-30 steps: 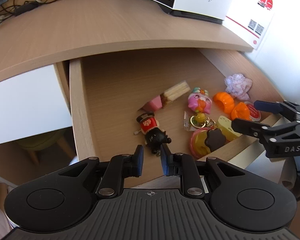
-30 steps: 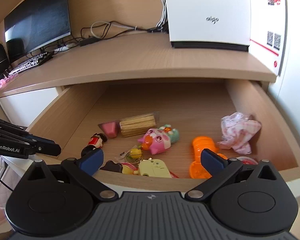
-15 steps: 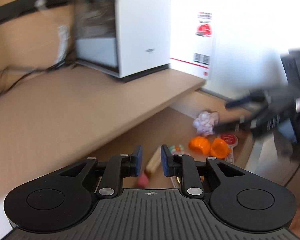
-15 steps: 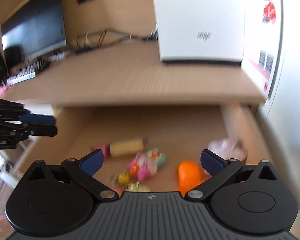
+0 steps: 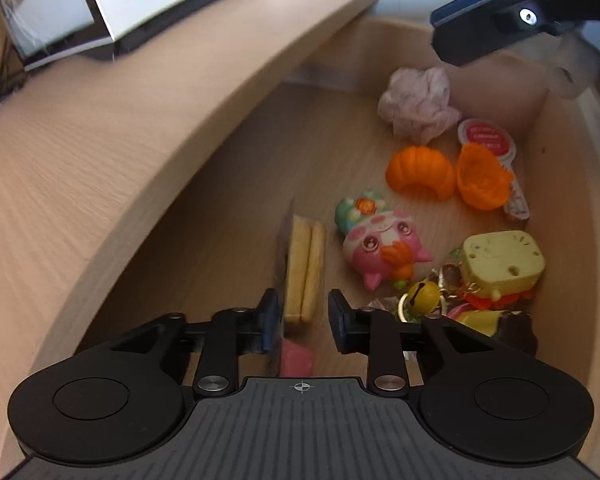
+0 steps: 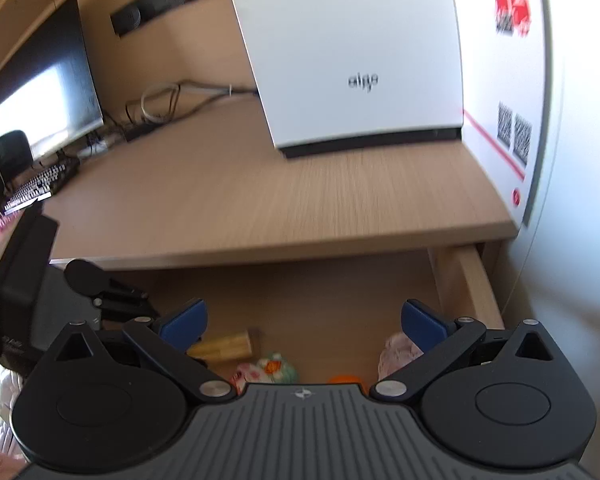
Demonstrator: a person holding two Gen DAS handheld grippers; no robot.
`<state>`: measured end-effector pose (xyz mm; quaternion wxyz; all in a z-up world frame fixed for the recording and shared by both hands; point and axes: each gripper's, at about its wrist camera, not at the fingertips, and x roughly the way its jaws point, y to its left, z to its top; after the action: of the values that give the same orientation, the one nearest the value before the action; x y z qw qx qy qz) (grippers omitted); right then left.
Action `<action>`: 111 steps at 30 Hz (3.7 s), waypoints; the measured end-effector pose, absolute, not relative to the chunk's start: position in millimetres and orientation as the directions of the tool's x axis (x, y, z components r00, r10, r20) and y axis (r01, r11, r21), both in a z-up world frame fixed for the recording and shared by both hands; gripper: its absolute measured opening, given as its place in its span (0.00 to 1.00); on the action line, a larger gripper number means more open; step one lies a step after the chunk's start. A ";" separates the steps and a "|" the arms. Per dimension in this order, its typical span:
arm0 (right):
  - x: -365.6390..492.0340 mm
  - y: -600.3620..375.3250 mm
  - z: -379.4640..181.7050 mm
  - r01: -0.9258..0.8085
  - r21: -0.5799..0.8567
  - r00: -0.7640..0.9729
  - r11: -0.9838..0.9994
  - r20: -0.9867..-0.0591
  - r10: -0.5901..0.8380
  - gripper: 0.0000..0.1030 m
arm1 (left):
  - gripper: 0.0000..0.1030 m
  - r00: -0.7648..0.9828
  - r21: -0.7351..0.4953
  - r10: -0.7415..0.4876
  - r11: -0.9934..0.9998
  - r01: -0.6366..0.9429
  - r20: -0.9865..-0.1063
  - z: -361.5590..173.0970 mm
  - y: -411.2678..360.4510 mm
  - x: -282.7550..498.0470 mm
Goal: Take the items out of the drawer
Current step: 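Grasp the pink pig squishy with the right gripper while the left lifts the wafer pack, then carry the wafer pack and pig onto the desktop and open both grippers, then lower the left gripper into the drawer and grasp the black-red figurine keychain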
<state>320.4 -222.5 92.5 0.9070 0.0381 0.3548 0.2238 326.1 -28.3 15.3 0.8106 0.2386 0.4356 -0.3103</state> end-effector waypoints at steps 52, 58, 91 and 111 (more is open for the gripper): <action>405.5 -163.2 141.4 -0.290 0.222 0.637 0.931 -0.681 0.361 0.65 | 0.31 0.791 -0.024 -0.240 0.961 0.275 -0.562 114.9 31.3 390.9; 354.0 -196.1 167.6 -0.352 0.274 0.681 0.895 -0.581 0.446 0.73 | 0.31 0.865 -0.076 -0.271 0.962 0.264 -0.422 136.7 47.8 344.3; 299.5 -200.4 66.1 -0.359 0.342 0.443 0.868 -0.756 0.481 0.80 | 0.28 0.244 -0.171 -0.276 0.910 0.378 -0.930 36.4 12.0 296.2; 291.8 -208.0 67.0 -0.375 0.397 0.459 0.838 -0.706 0.539 0.80 | 0.35 0.062 -0.363 -0.393 0.892 0.270 -0.918 -8.6 -2.6 324.4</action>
<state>291.8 -208.0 67.0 0.8492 0.0925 0.4449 0.2690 324.4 -2.6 -8.6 0.7272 -0.0474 0.6457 -0.2280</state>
